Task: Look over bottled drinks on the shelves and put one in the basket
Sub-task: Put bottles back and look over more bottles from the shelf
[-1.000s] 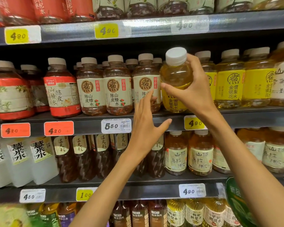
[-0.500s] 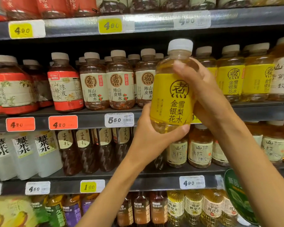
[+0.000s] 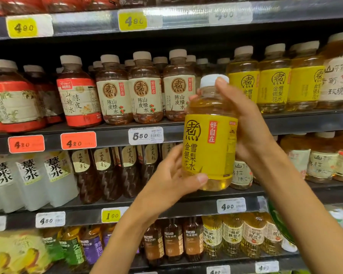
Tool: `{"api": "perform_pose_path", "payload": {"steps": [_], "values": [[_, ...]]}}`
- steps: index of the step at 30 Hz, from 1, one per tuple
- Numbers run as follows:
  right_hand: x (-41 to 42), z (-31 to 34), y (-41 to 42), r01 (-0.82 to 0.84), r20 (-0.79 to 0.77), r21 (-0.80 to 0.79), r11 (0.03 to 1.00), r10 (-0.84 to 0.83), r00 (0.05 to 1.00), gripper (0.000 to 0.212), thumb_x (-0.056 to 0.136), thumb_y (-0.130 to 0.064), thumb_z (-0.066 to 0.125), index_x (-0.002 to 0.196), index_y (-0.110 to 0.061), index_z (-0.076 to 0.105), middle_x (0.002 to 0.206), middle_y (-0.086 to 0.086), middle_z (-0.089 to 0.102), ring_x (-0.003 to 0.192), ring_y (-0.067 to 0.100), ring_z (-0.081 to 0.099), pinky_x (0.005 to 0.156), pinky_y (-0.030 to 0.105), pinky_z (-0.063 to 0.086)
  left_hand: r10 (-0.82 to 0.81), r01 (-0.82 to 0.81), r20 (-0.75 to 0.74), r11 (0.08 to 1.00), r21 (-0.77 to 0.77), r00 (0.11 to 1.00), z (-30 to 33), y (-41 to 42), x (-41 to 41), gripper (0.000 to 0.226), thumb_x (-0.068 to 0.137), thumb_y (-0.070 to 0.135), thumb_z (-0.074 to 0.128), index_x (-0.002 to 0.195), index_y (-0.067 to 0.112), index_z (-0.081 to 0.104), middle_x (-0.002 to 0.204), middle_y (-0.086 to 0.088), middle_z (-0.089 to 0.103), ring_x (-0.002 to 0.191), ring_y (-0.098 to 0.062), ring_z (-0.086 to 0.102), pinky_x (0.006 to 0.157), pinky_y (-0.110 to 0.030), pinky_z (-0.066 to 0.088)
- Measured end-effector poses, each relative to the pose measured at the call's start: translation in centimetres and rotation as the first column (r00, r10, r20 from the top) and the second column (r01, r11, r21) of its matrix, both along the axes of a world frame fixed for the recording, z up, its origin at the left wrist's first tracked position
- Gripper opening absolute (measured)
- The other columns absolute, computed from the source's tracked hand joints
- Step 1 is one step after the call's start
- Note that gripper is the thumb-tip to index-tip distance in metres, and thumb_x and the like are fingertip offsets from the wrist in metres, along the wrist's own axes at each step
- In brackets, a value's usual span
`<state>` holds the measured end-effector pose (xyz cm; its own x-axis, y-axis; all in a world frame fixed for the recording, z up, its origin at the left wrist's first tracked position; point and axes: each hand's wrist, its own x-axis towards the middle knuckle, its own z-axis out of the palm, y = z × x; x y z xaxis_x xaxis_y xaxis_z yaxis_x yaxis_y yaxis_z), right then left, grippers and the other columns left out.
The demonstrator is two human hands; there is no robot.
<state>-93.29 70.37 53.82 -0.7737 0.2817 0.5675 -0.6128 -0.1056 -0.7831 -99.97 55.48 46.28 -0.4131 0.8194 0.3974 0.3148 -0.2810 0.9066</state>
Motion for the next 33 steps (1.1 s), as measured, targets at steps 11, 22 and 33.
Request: {"api": "perform_pose_path", "payload": {"steps": [11,22,33], "values": [[2.2,0.6,1.3,0.107,0.065,0.085,0.991,-0.112,0.992,0.031,0.094,-0.044,0.054,0.086,-0.023,0.075,0.084,0.000,0.074,0.079,0.014,0.071,0.064,0.024,0.056,0.217,-0.211,-0.032,0.968,0.134,0.976,-0.1,2.9,2.9,0.060,0.062,0.036,0.082,0.116,0.023,0.058,0.104,0.007,0.074,0.094,-0.008,0.070,0.075,-0.016,0.053],[5.3,1.6,6.9,-0.156,0.085,-0.103,0.982,0.165,0.983,0.041,0.094,-0.044,0.045,0.090,-0.008,0.063,0.081,0.006,0.072,0.083,0.023,0.067,0.075,0.033,0.056,-0.043,0.042,0.148,0.999,0.009,0.988,-0.2,7.5,6.2,0.095,0.060,0.062,0.079,0.135,0.012,0.048,0.128,-0.008,0.064,0.121,-0.027,0.058,0.106,-0.044,0.044],[8.1,1.2,13.0,-0.116,0.183,-0.053,0.992,0.124,0.975,0.041,0.091,-0.044,0.054,0.096,-0.008,0.073,0.102,0.011,0.073,0.090,0.021,0.070,0.074,0.033,0.058,0.170,-0.180,0.161,0.982,0.052,0.972,0.1,12.8,10.5,0.061,0.069,0.047,0.074,0.122,0.019,0.062,0.115,-0.003,0.071,0.108,-0.021,0.067,0.094,-0.036,0.052]]}}
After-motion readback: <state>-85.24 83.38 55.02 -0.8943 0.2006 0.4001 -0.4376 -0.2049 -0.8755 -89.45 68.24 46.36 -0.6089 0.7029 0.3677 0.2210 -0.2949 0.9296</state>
